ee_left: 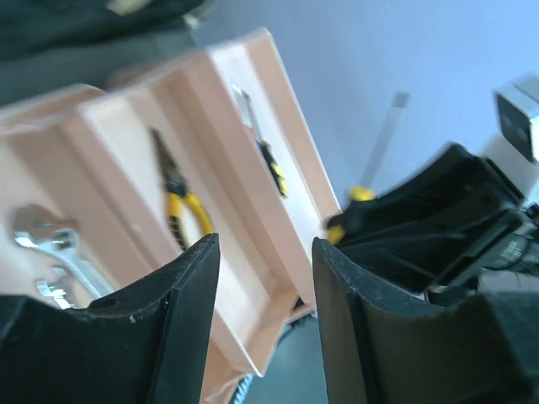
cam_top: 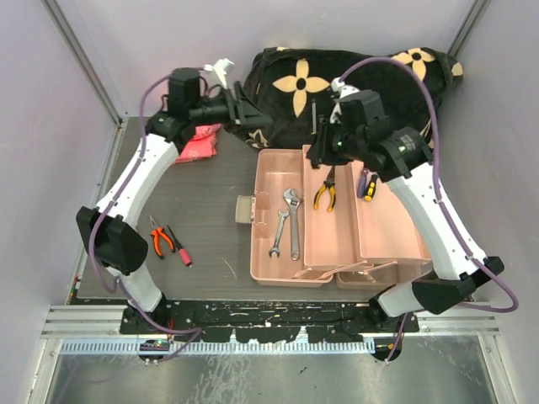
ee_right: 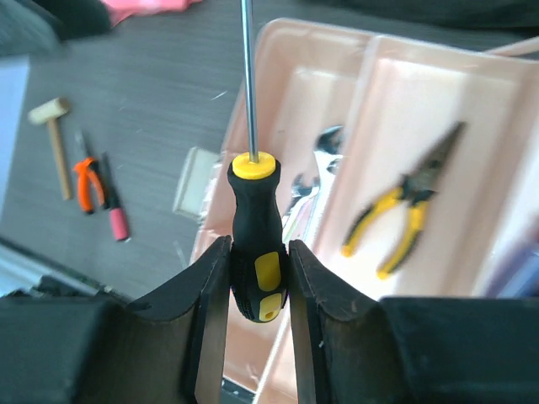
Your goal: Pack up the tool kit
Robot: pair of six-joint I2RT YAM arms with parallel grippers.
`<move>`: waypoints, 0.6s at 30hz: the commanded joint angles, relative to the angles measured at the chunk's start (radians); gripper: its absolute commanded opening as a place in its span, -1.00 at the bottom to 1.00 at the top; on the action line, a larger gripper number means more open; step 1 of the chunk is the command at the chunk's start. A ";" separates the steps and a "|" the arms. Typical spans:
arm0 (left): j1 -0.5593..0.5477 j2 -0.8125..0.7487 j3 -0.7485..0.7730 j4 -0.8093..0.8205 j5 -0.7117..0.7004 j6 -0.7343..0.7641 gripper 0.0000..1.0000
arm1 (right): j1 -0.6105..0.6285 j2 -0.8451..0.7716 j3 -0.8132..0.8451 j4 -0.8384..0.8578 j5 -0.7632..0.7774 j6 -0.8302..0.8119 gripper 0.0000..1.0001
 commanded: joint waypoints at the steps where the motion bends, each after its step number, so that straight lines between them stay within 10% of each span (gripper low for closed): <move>1: 0.181 -0.059 -0.013 -0.029 -0.039 0.018 -0.02 | -0.095 0.003 0.151 -0.208 0.229 -0.036 -0.96; 8: 0.320 -0.138 -0.055 -0.333 -0.110 0.357 -0.02 | -0.426 -0.050 0.022 -0.335 0.235 -0.137 -0.95; 18: 0.409 -0.298 -0.274 -0.545 -0.328 0.520 -0.05 | -0.450 -0.096 -0.225 -0.291 0.217 -0.116 -0.97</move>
